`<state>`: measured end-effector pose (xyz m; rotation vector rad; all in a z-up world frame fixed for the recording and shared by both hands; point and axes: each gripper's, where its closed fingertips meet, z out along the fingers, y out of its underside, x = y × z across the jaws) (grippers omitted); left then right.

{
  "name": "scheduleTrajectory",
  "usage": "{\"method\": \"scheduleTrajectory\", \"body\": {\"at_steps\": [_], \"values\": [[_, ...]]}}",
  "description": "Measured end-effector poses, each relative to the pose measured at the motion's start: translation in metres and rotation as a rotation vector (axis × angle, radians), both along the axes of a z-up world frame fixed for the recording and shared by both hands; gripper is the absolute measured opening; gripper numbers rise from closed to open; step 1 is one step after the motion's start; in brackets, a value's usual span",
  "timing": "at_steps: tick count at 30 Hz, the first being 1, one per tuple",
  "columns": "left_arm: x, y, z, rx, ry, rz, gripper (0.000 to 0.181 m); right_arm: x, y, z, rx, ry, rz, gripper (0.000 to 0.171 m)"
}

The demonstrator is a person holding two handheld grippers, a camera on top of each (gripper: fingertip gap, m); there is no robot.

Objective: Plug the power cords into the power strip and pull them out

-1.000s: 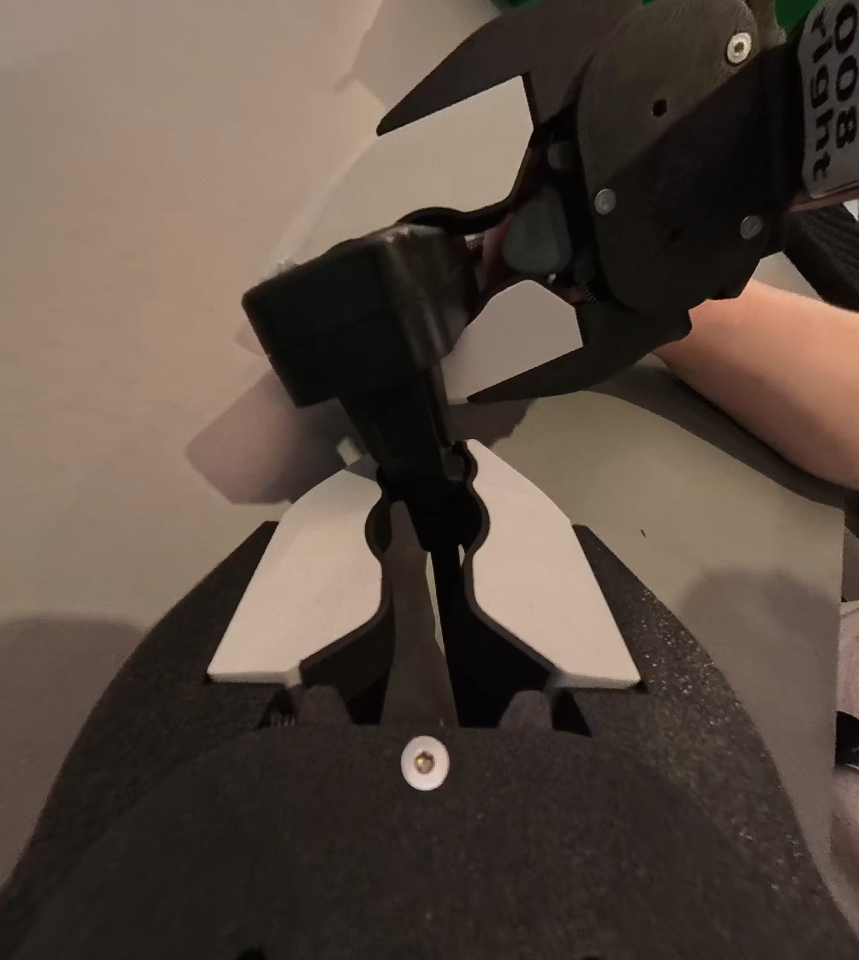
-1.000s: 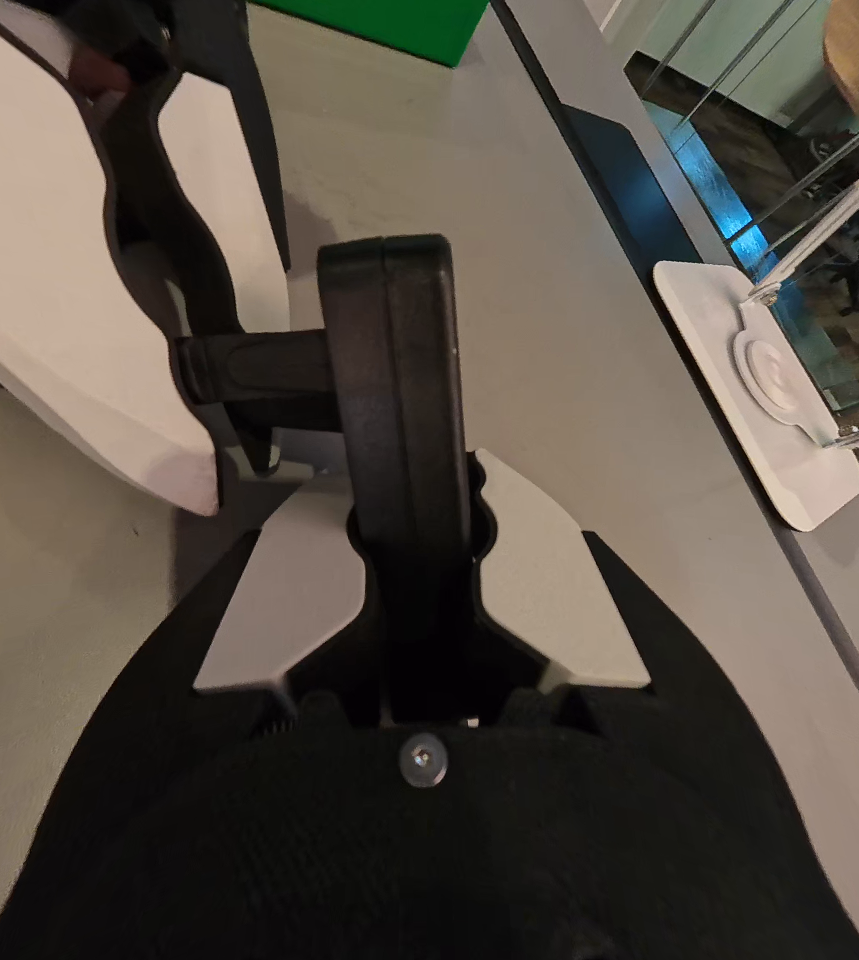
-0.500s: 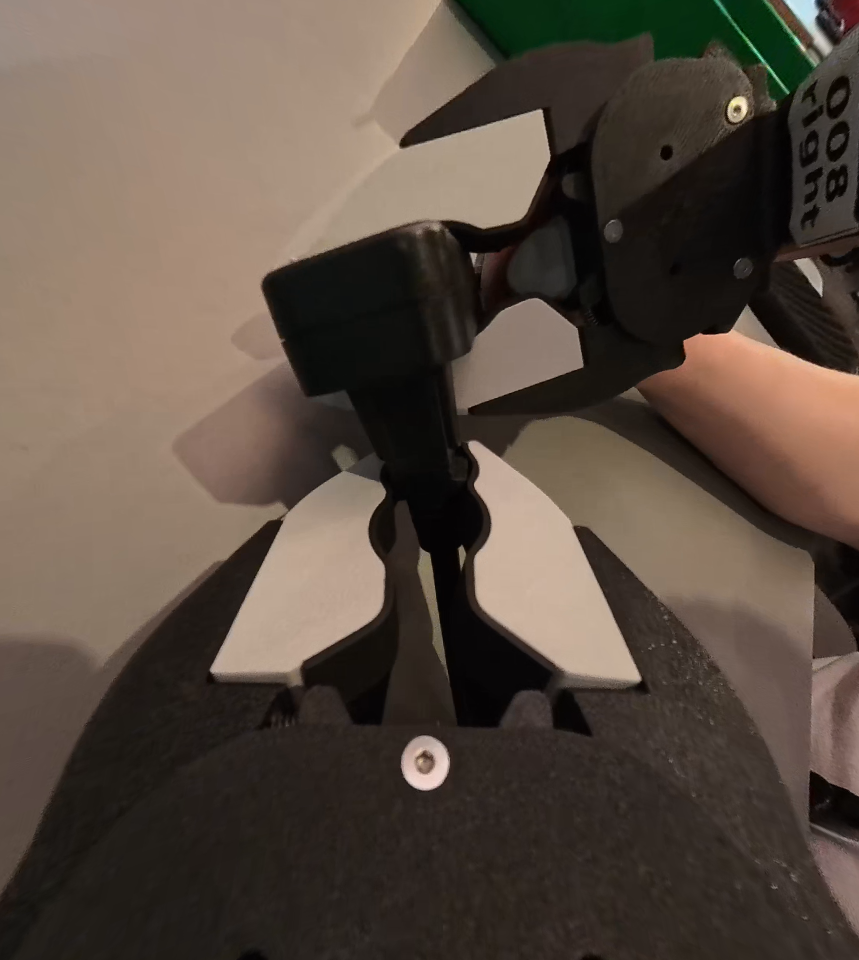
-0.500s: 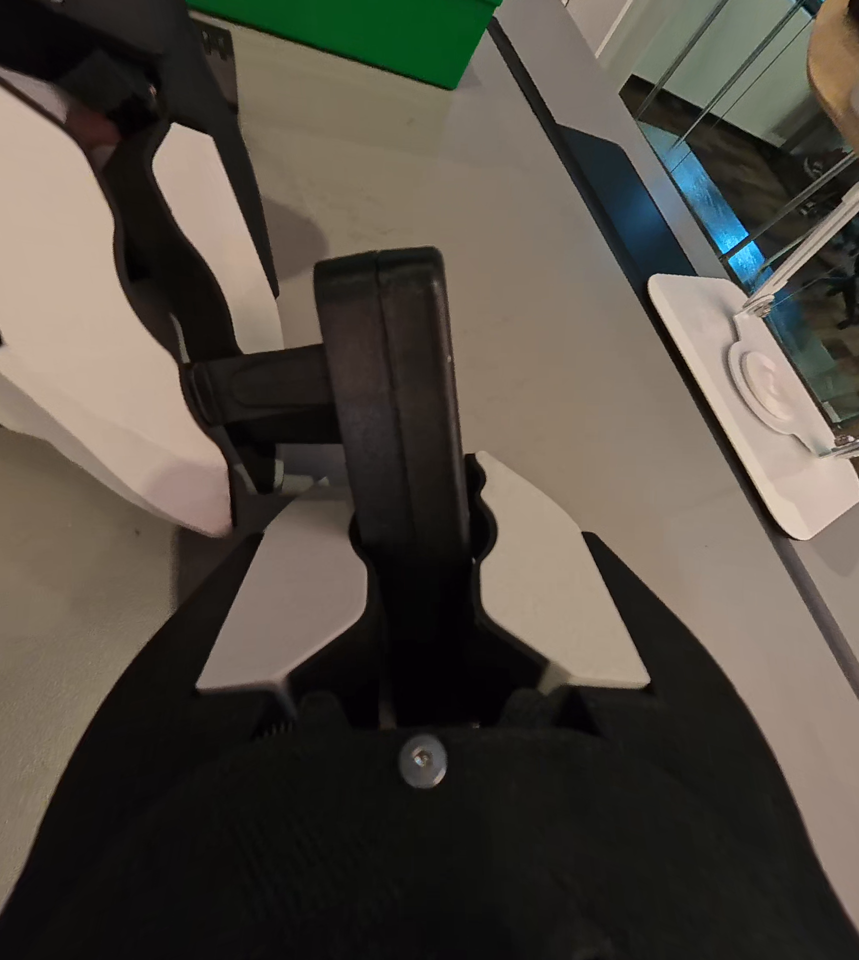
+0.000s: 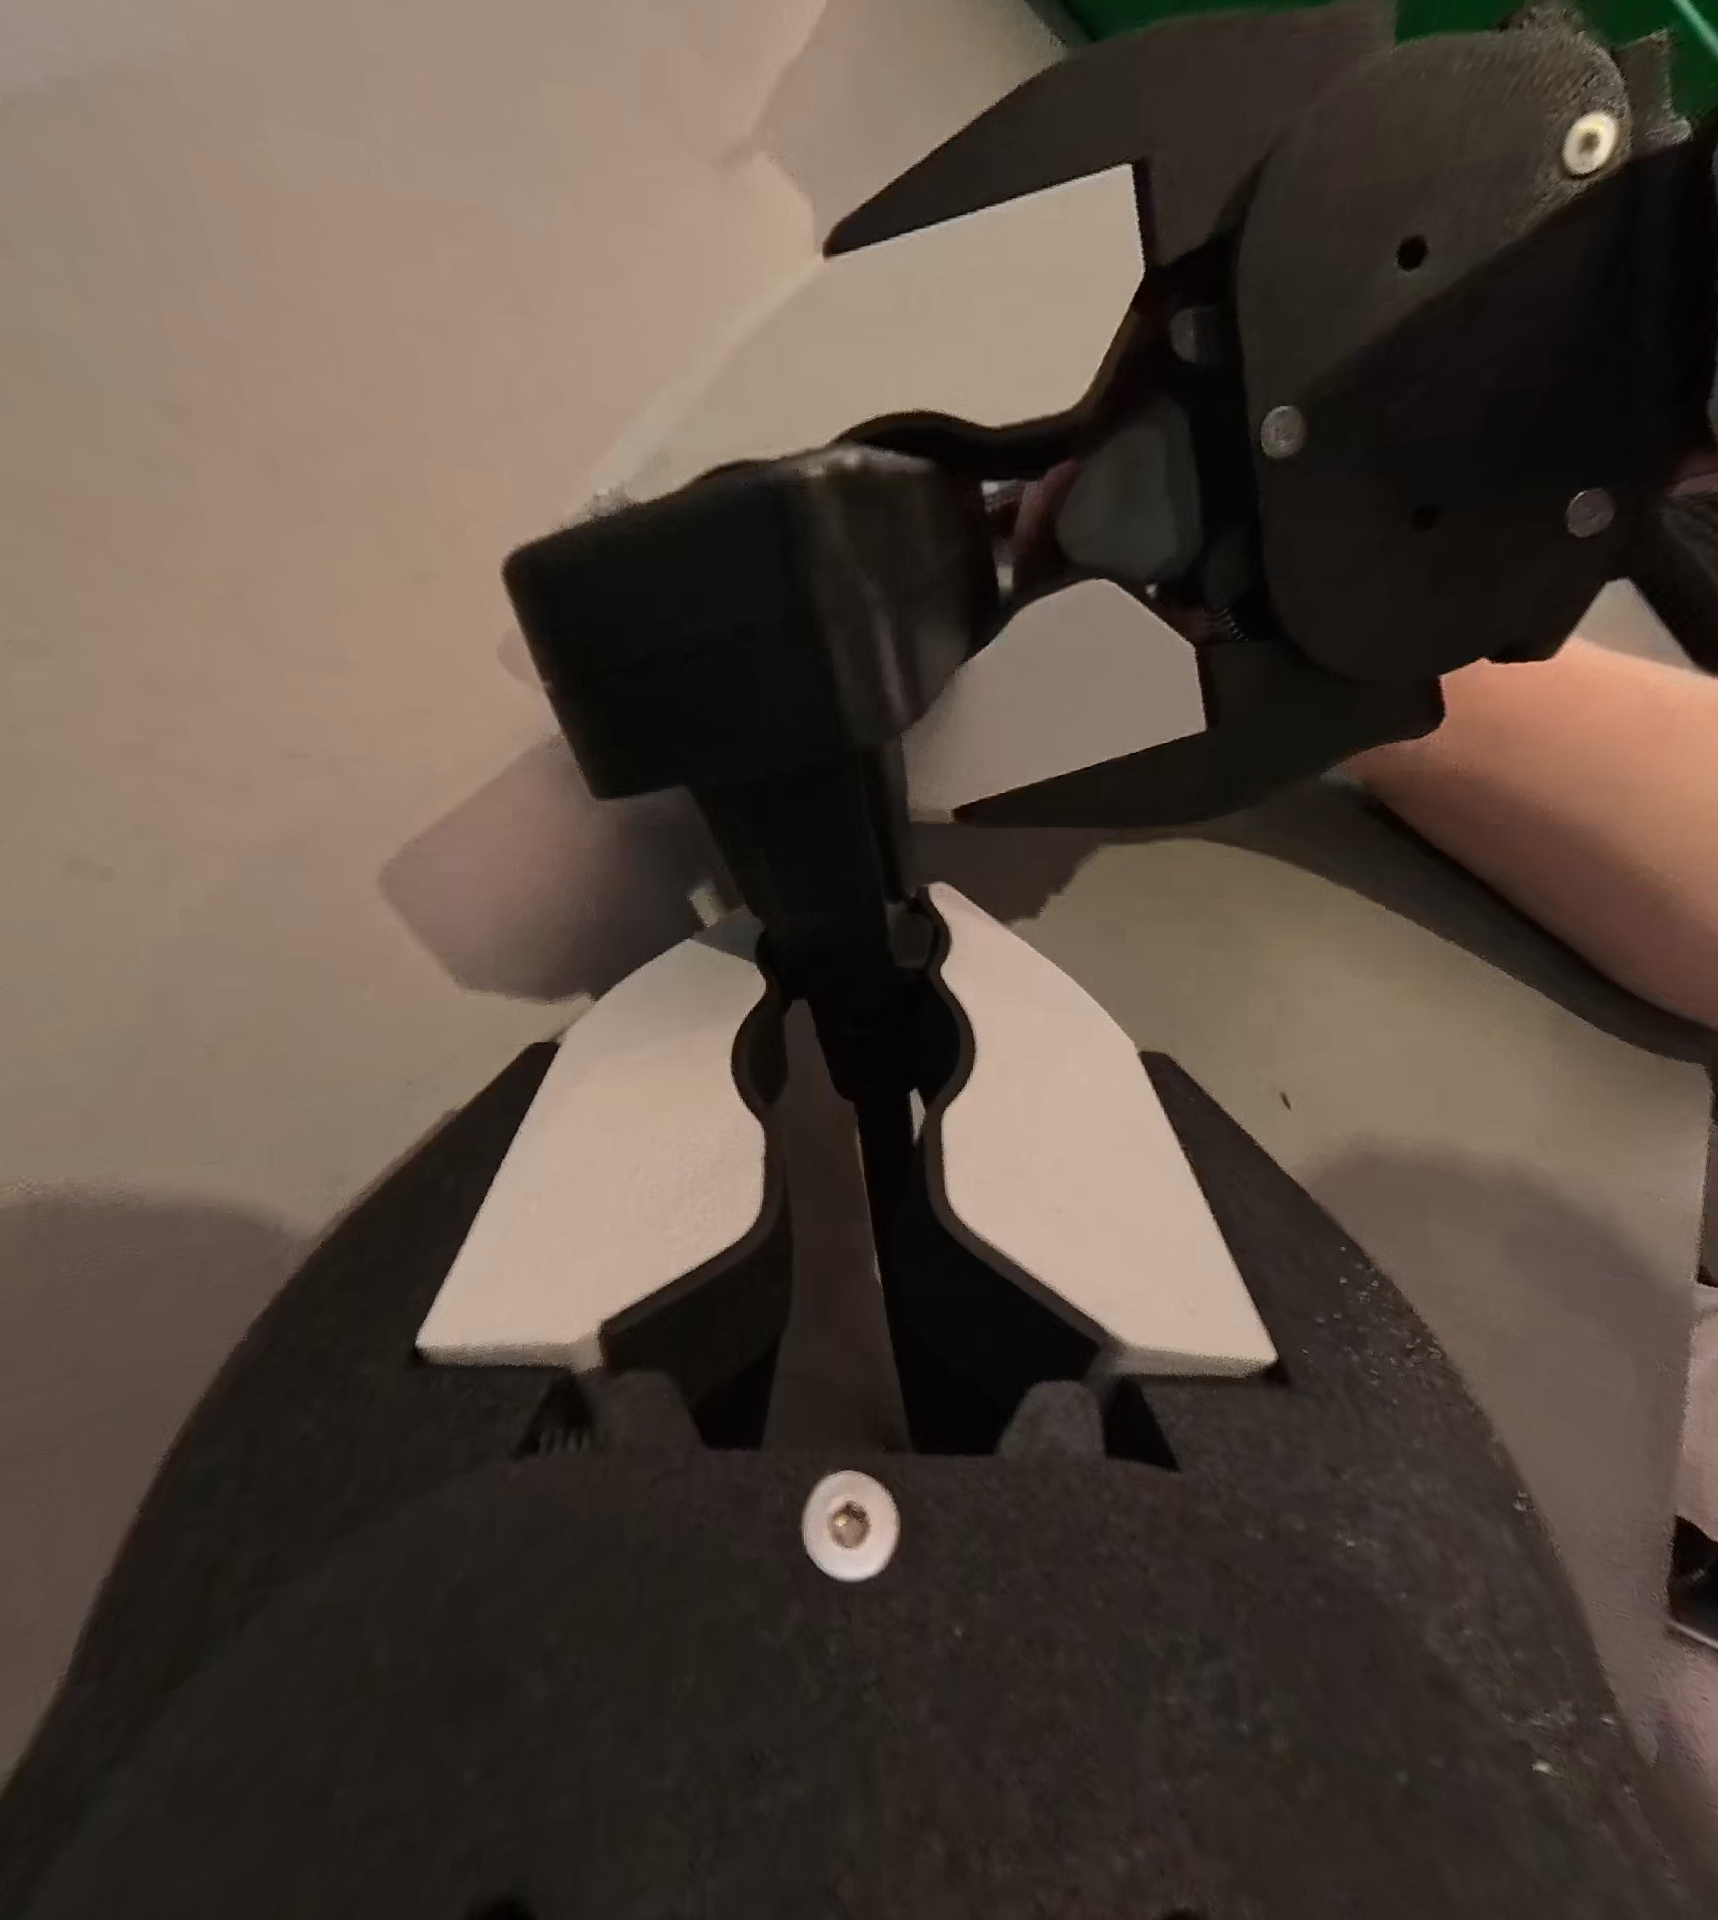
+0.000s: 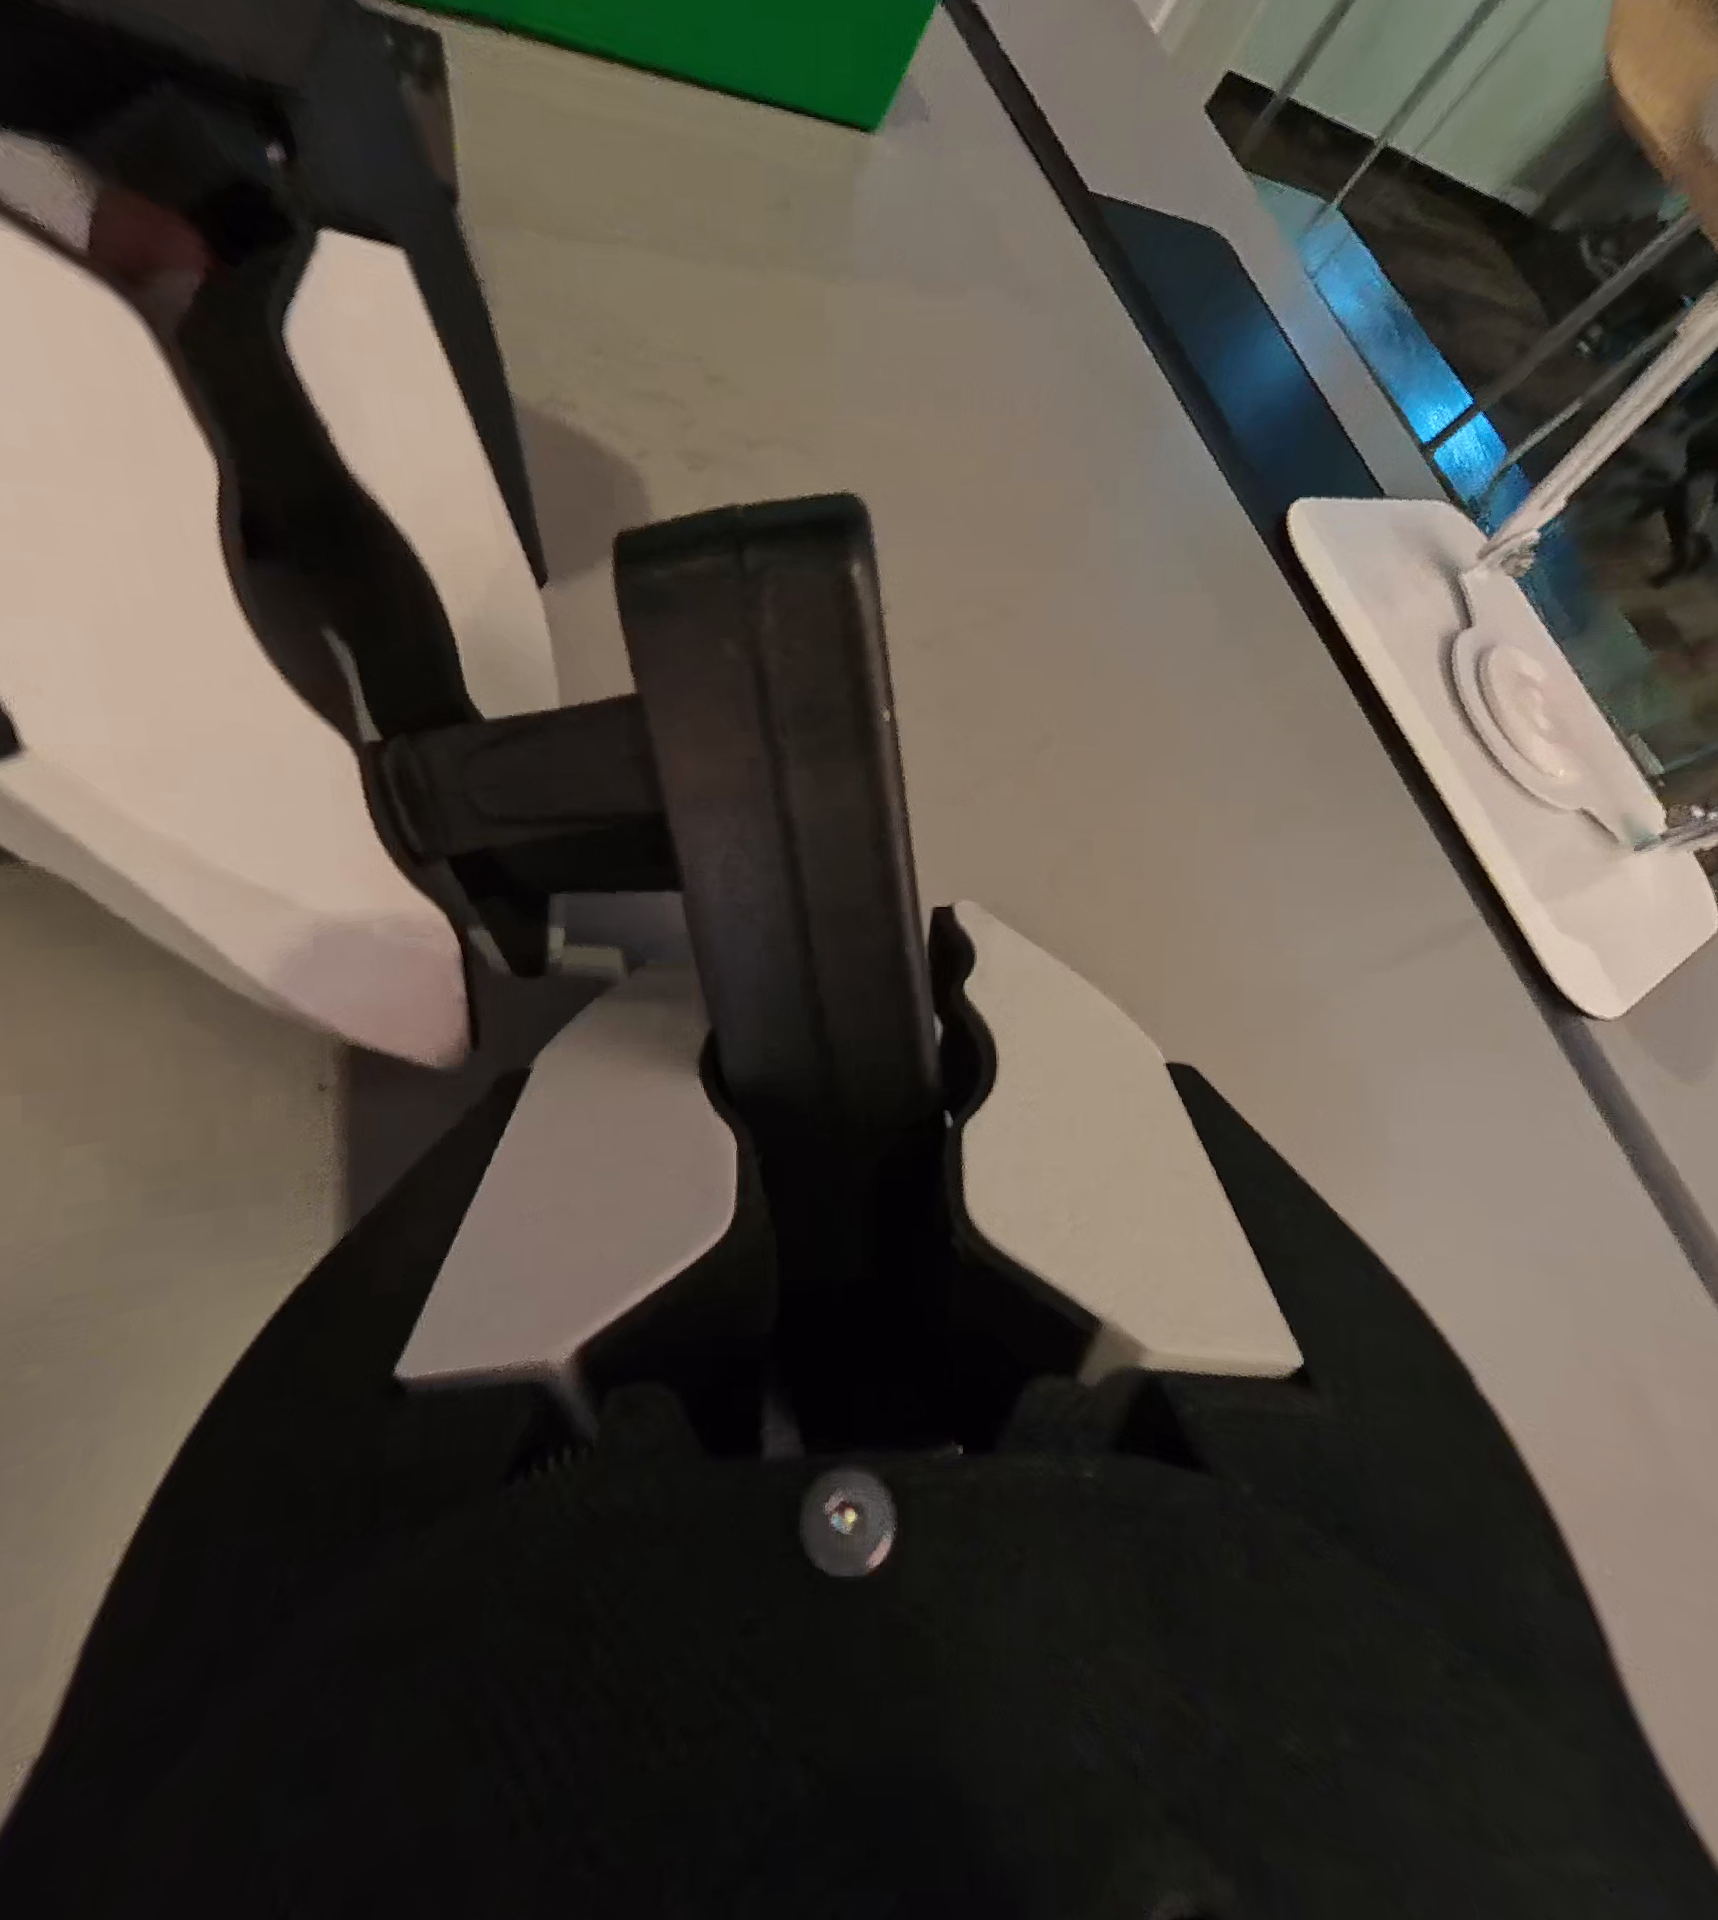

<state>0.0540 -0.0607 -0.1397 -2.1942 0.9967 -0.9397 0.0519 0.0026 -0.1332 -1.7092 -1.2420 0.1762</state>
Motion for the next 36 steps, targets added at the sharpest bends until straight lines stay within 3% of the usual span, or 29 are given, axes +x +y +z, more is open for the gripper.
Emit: {"method": "scheduleTrajectory", "body": {"at_steps": [9,13,16,19,25,29,33,36], "values": [[0.002,-0.009,-0.001,-0.003,0.019,-0.083,0.02,0.008,-0.007,-0.003,0.012,-0.016,0.063,0.033],[-0.001,0.001,-0.006,0.035,0.072,0.01,0.02,0.002,0.001,-0.005,-0.012,-0.054,0.015,0.031],[0.0,-0.005,0.003,0.033,0.035,-0.072,0.02,0.006,-0.005,0.001,0.013,-0.006,0.078,0.033],[-0.002,0.004,0.0,0.023,0.031,0.031,0.019,0.0,0.002,0.002,0.003,-0.027,0.012,0.031],[-0.002,-0.005,0.006,0.039,0.025,-0.075,0.02,0.005,-0.006,0.003,-0.001,0.015,0.065,0.033],[-0.001,0.005,0.01,0.148,0.065,0.035,0.02,-0.003,-0.001,0.005,-0.109,0.087,0.022,0.031],[0.009,-0.006,0.016,0.227,0.069,-0.081,0.022,0.001,-0.016,0.009,-0.216,0.149,0.171,0.034],[0.006,-0.004,0.015,0.189,0.037,-0.098,0.022,0.002,-0.017,0.008,-0.226,0.155,0.168,0.035]]}}
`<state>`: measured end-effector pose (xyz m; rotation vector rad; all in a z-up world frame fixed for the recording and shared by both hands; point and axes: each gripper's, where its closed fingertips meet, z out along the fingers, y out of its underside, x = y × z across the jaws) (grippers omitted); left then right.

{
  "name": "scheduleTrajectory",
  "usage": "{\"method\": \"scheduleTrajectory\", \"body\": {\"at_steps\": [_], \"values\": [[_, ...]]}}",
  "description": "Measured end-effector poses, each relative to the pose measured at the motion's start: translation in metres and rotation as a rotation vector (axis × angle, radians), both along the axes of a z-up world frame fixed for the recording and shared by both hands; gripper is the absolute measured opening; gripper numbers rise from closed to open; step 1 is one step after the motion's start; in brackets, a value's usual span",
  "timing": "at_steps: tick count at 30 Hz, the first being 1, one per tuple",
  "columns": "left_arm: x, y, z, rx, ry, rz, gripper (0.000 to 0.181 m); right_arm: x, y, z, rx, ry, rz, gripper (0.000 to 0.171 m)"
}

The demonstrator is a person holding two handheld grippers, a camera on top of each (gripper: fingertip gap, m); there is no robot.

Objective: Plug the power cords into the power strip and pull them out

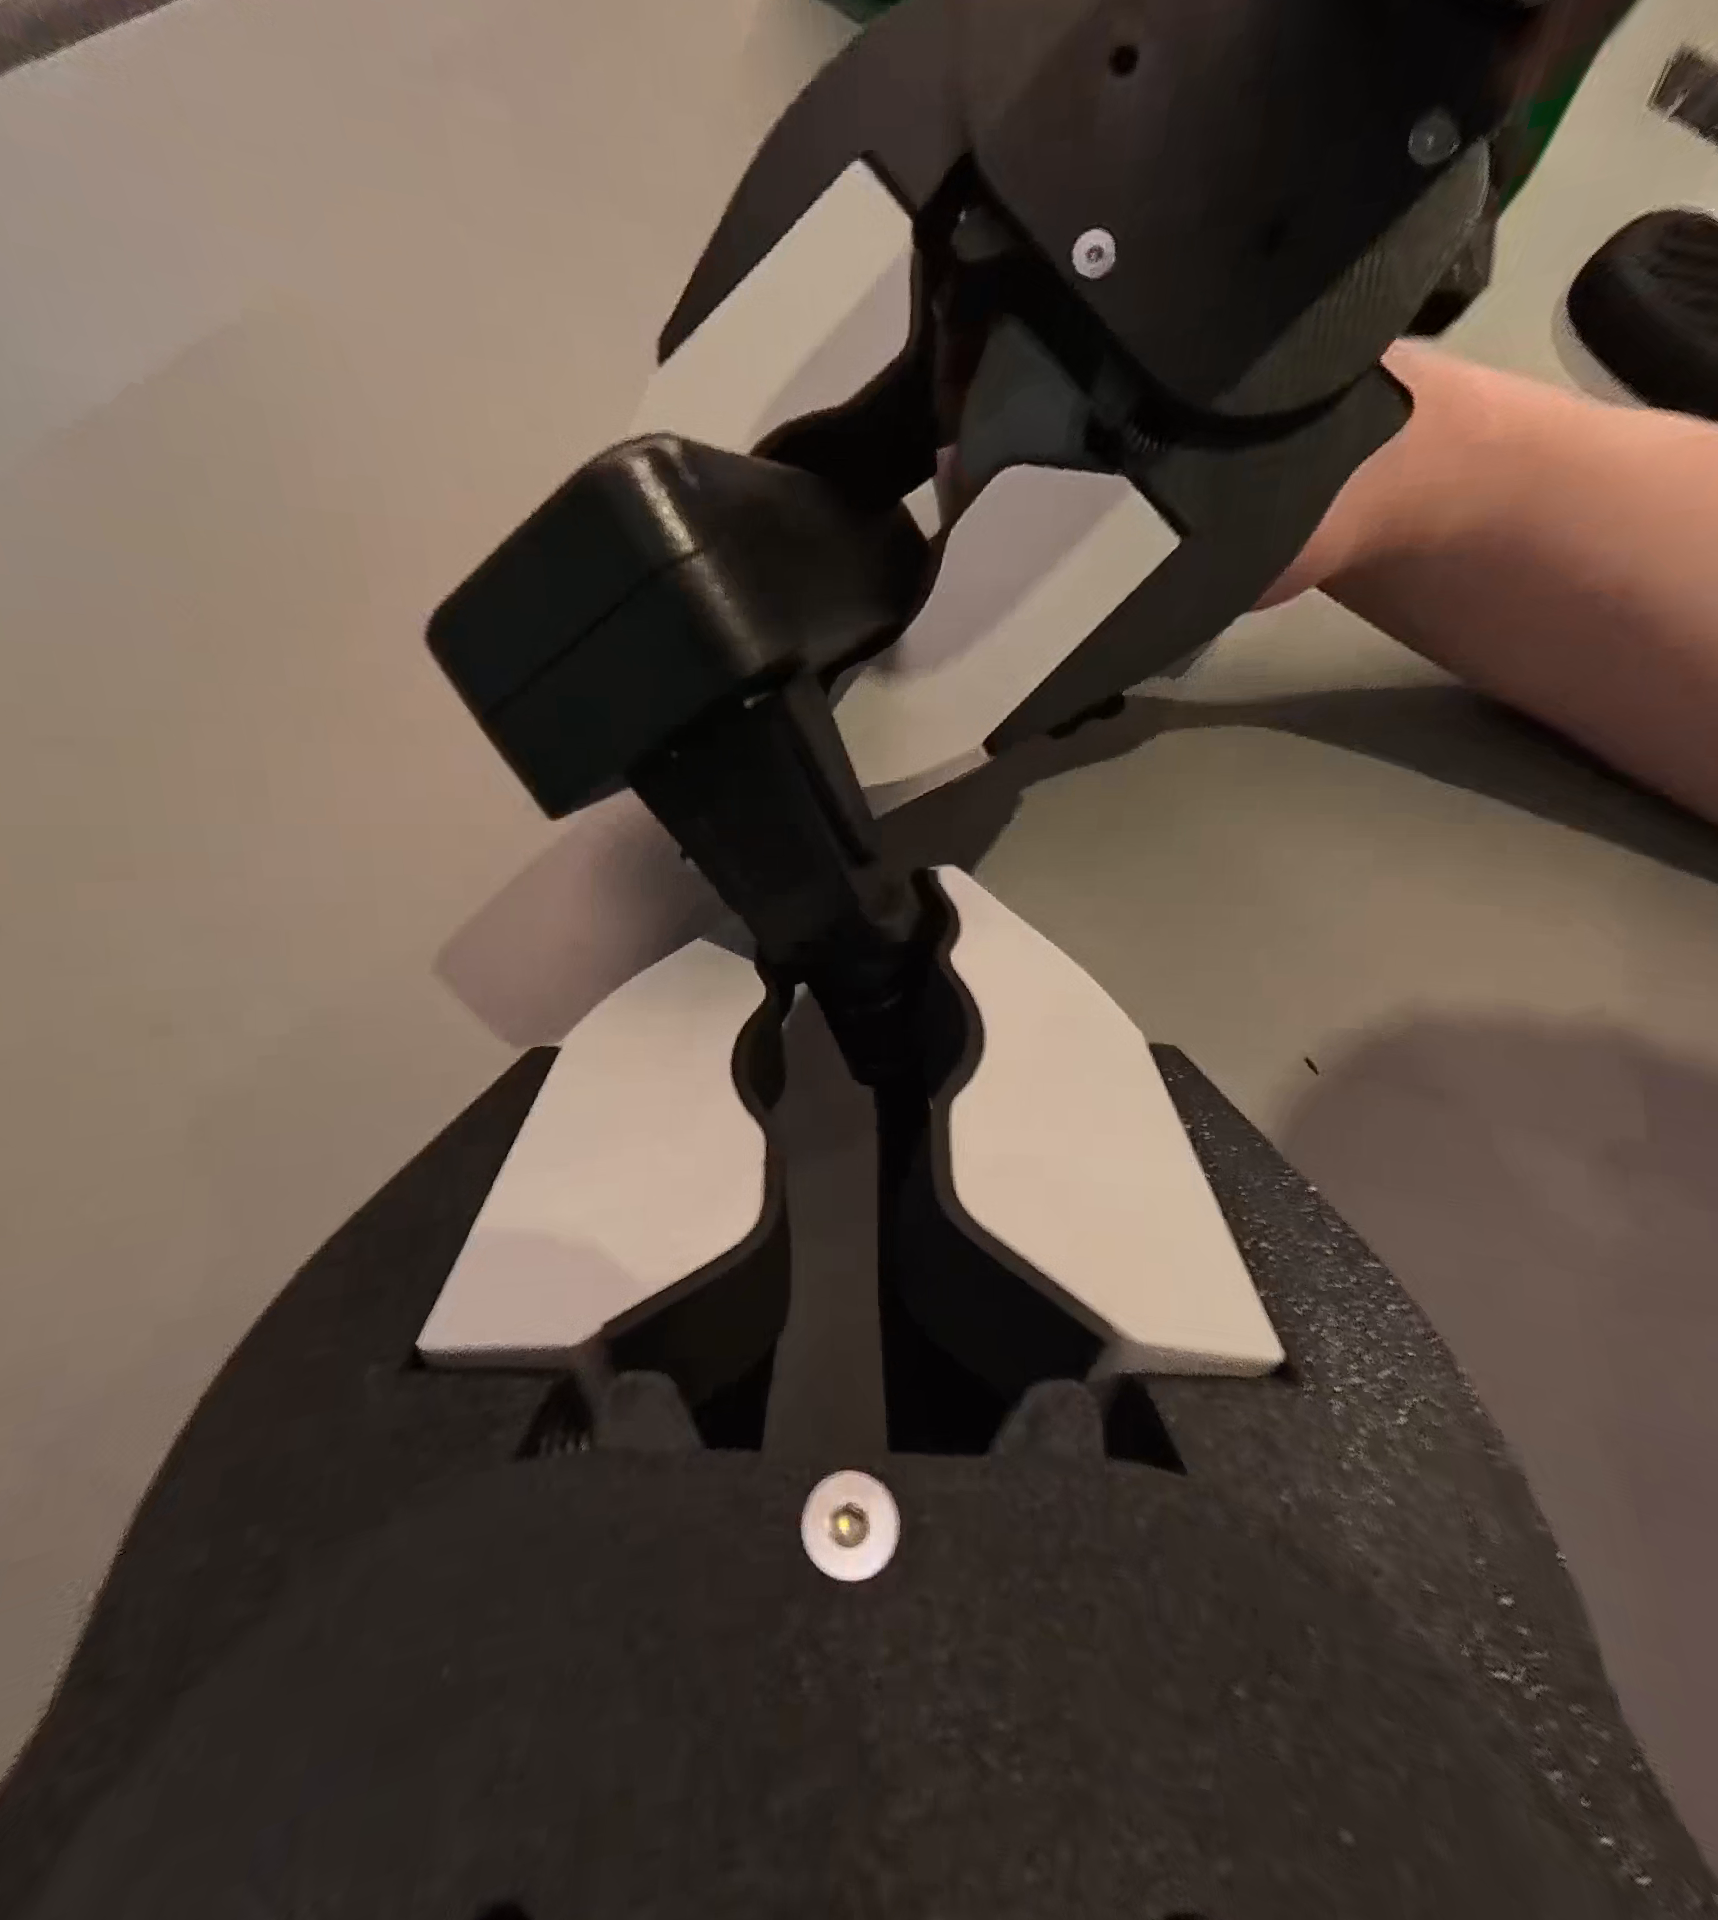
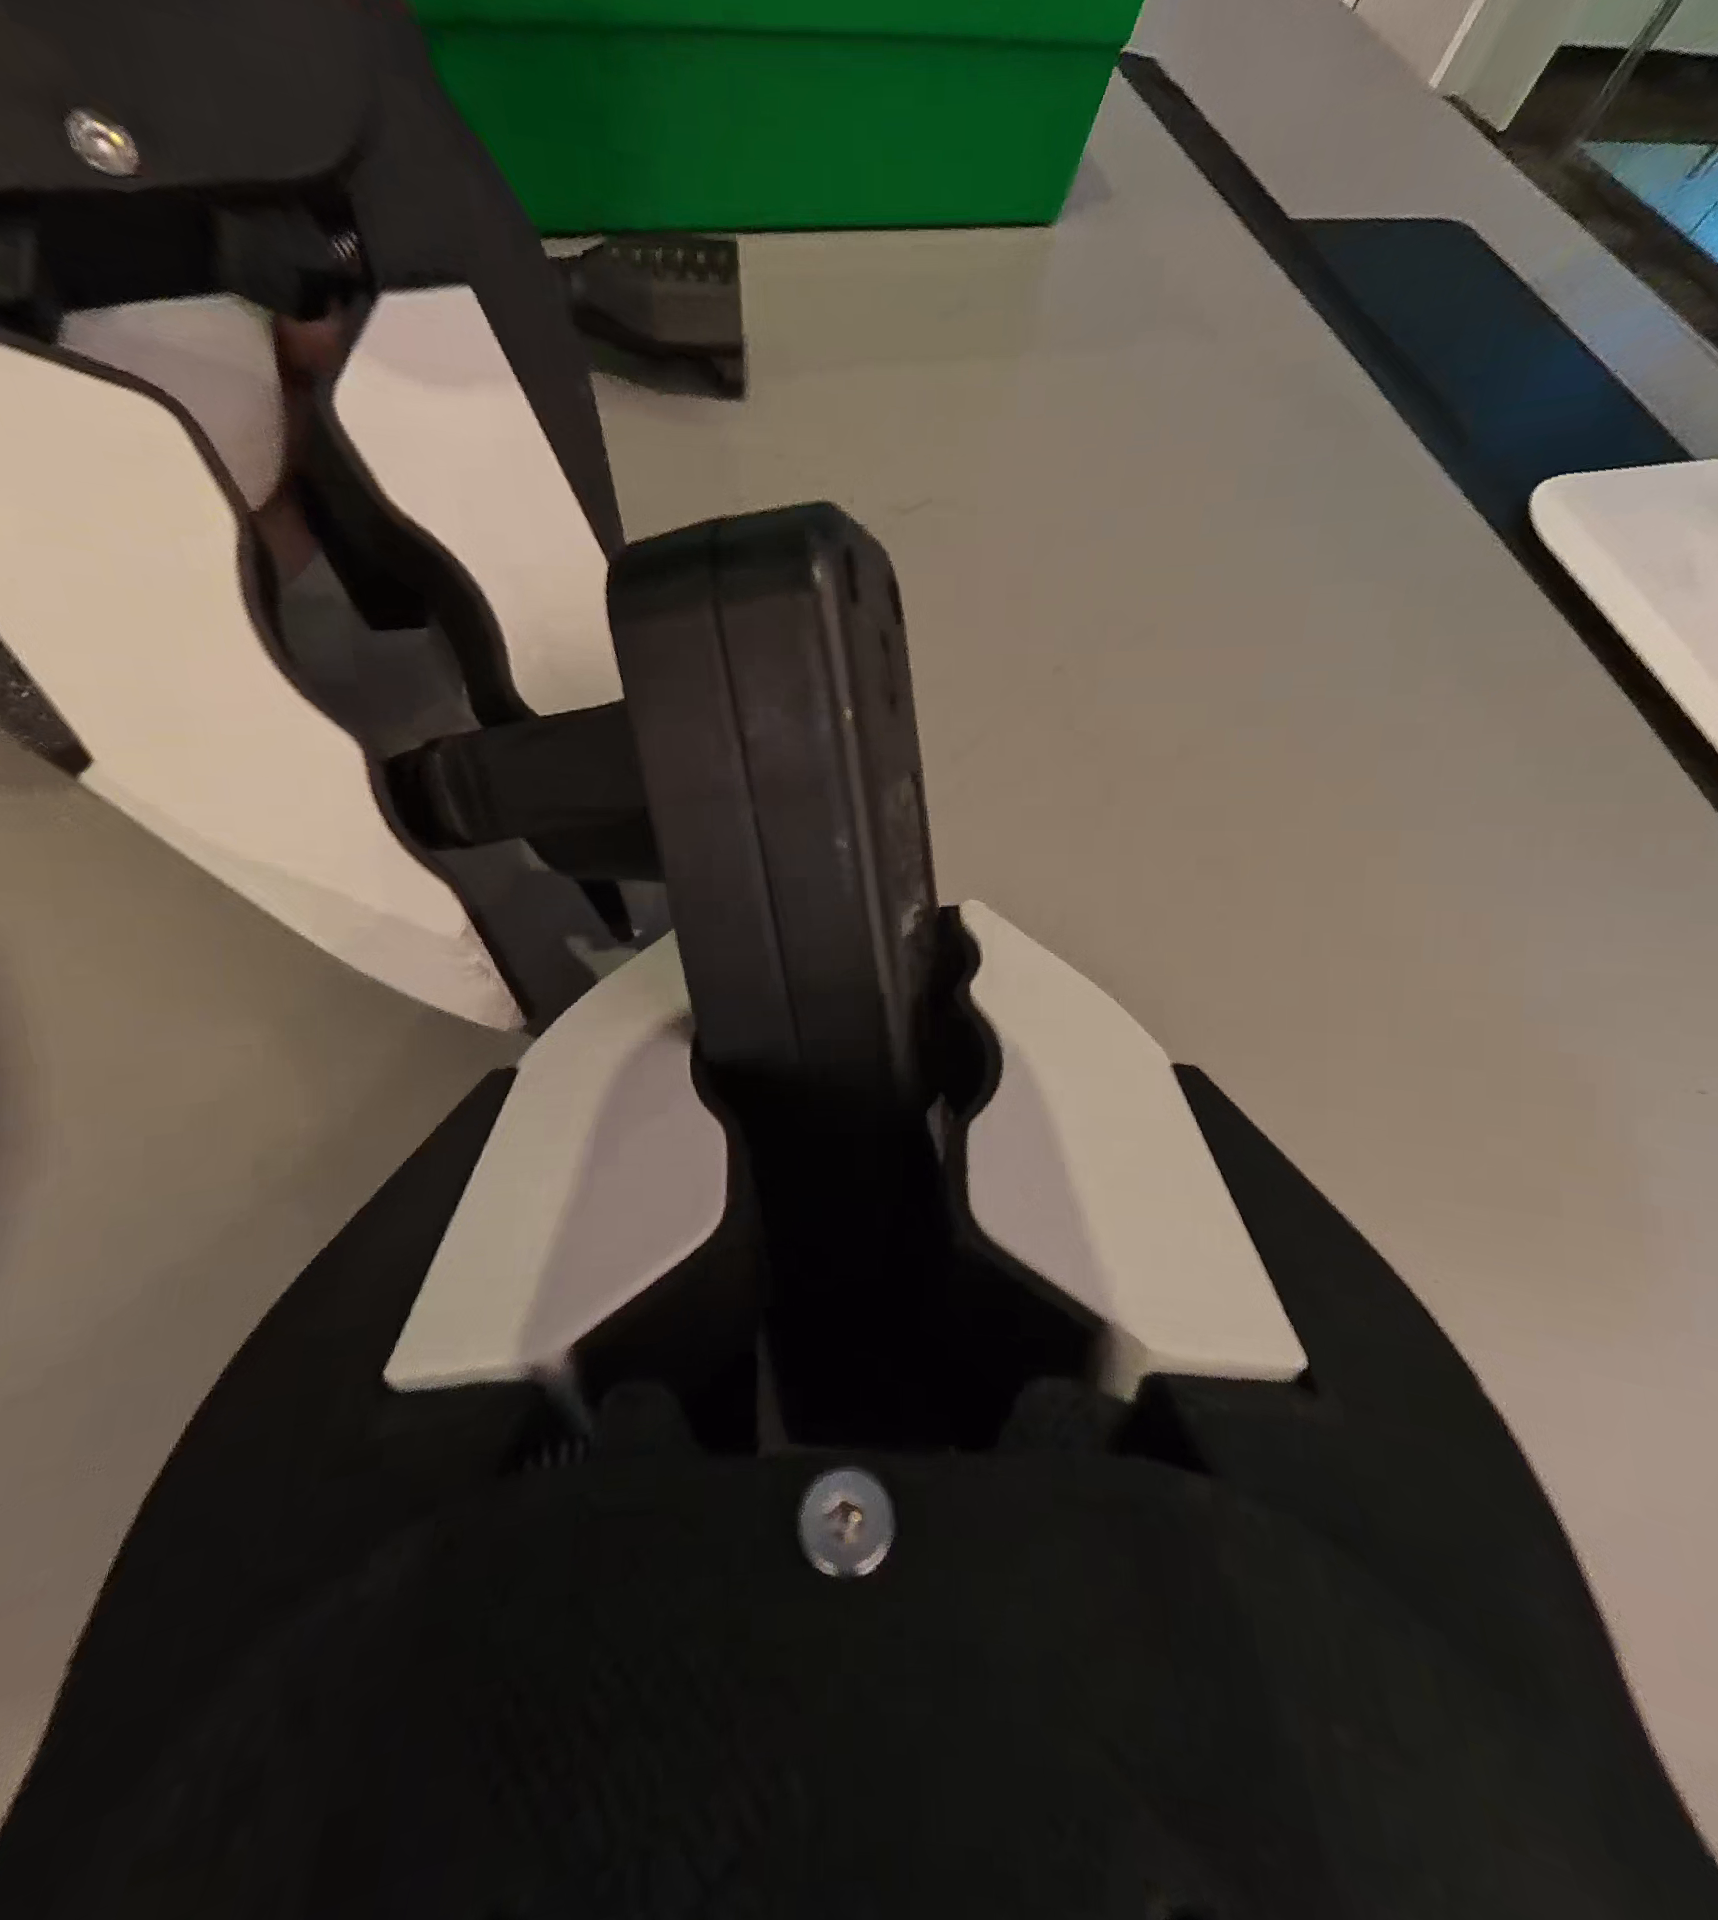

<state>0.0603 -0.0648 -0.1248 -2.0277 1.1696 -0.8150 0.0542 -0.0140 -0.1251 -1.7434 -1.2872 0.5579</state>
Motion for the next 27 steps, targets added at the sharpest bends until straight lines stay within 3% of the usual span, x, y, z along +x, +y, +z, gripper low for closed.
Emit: {"method": "scheduleTrajectory", "body": {"at_steps": [2,6,9,14,17,21,22,24,27], "values": [[-0.002,0.007,-0.002,-0.021,-0.011,0.062,0.021,0.0,0.008,0.002,0.071,-0.019,-0.058,0.034],[0.004,0.017,0.015,-0.229,-0.283,0.25,0.019,0.002,0.027,0.014,0.201,-0.031,-0.195,0.032],[0.011,0.014,0.024,-0.247,-0.361,0.263,0.014,0.003,0.032,0.026,0.244,0.015,-0.229,0.033],[0.01,0.017,0.025,-0.203,-0.331,0.222,0.014,0.005,0.033,0.027,0.249,-0.001,-0.21,0.032],[0.0,0.014,0.016,-0.064,-0.169,0.181,0.013,-0.001,0.022,0.027,0.308,-0.012,-0.105,0.031],[0.001,0.013,0.019,-0.133,-0.238,0.171,0.013,-0.001,0.024,0.03,0.342,-0.024,-0.134,0.032],[0.001,0.013,0.021,-0.144,-0.244,0.172,0.015,-0.001,0.023,0.031,0.361,-0.034,-0.133,0.031],[0.003,0.015,0.028,-0.109,-0.267,0.178,0.047,-0.003,0.023,0.034,0.386,-0.036,-0.139,0.032],[0.002,0.018,0.028,-0.058,-0.257,0.189,0.048,-0.003,0.025,0.033,0.386,-0.033,-0.153,0.031]]}}
